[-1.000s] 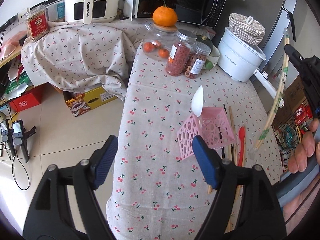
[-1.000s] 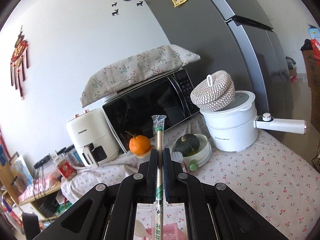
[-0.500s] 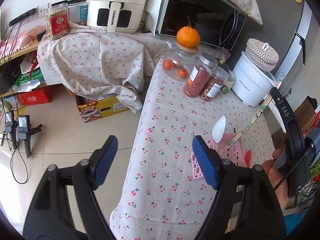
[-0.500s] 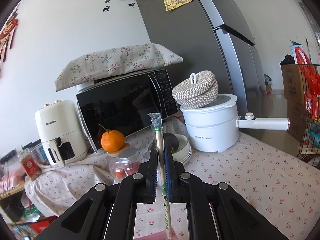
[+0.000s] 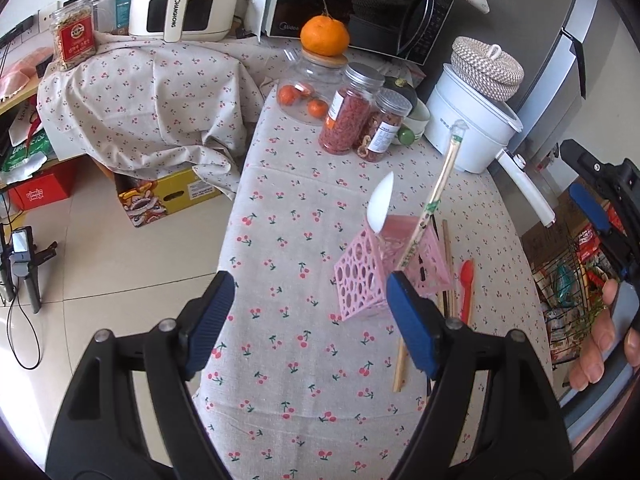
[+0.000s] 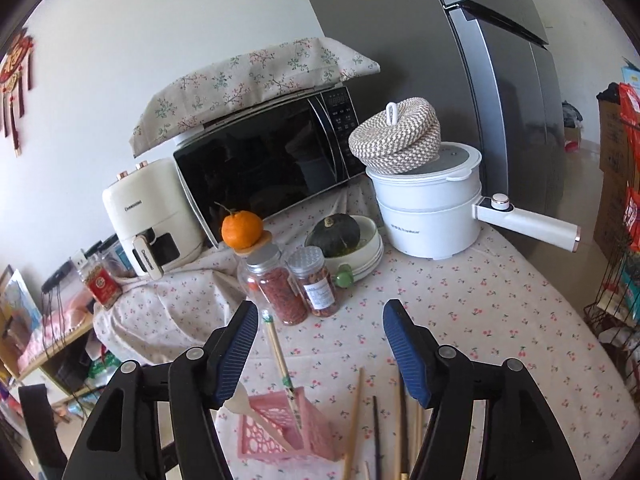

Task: Organize utensils
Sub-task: 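Lower the wrapped chopsticks into the pink basket and open the right gripper, then grasp a plain wooden chopstick with the left gripper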

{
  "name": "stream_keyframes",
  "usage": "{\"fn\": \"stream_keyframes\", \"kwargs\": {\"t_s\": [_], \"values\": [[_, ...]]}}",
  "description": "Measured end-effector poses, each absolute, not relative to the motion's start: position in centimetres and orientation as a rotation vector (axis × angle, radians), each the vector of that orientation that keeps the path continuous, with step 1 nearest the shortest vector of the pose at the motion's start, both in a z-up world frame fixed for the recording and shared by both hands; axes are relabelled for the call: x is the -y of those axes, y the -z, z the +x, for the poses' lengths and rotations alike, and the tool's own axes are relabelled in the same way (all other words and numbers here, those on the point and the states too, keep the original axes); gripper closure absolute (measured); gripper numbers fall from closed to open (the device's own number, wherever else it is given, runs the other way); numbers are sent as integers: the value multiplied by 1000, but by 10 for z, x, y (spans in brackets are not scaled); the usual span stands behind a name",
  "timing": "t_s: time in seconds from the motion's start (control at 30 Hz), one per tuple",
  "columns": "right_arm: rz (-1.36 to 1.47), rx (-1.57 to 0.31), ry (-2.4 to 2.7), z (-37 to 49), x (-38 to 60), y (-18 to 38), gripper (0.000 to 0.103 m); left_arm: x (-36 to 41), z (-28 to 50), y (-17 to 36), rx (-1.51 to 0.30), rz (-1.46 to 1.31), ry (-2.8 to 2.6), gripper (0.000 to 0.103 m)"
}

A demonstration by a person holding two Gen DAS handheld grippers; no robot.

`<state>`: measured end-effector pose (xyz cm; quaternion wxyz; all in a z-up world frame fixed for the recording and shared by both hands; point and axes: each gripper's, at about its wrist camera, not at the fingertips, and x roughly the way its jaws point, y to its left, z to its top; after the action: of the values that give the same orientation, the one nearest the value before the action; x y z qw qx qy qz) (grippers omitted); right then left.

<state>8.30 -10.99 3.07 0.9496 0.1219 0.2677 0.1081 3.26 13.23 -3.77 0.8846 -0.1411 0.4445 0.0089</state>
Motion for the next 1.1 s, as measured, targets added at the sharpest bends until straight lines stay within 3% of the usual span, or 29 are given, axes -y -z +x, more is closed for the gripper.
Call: {"fn": "stream_keyframes", "kwargs": {"t_s": [0.2, 0.57, 0.63, 0.97, 1.1], "values": [[167, -706, -175, 85, 154, -12, 29, -91, 33, 54, -1023, -283, 62, 24], [148, -958, -166, 92, 211, 42, 28, -23, 44, 101, -1227, -342, 192, 28], [148, -981, -175, 93, 217, 49, 28, -14, 46, 112, -1262, -375, 214, 43], [128, -1042, -172, 98, 245, 77, 28, 17, 59, 146, -1347, -350, 184, 73], [176, -1070, -177, 102, 254, 81, 28, 20, 61, 145, -1342, -325, 178, 94]]}}
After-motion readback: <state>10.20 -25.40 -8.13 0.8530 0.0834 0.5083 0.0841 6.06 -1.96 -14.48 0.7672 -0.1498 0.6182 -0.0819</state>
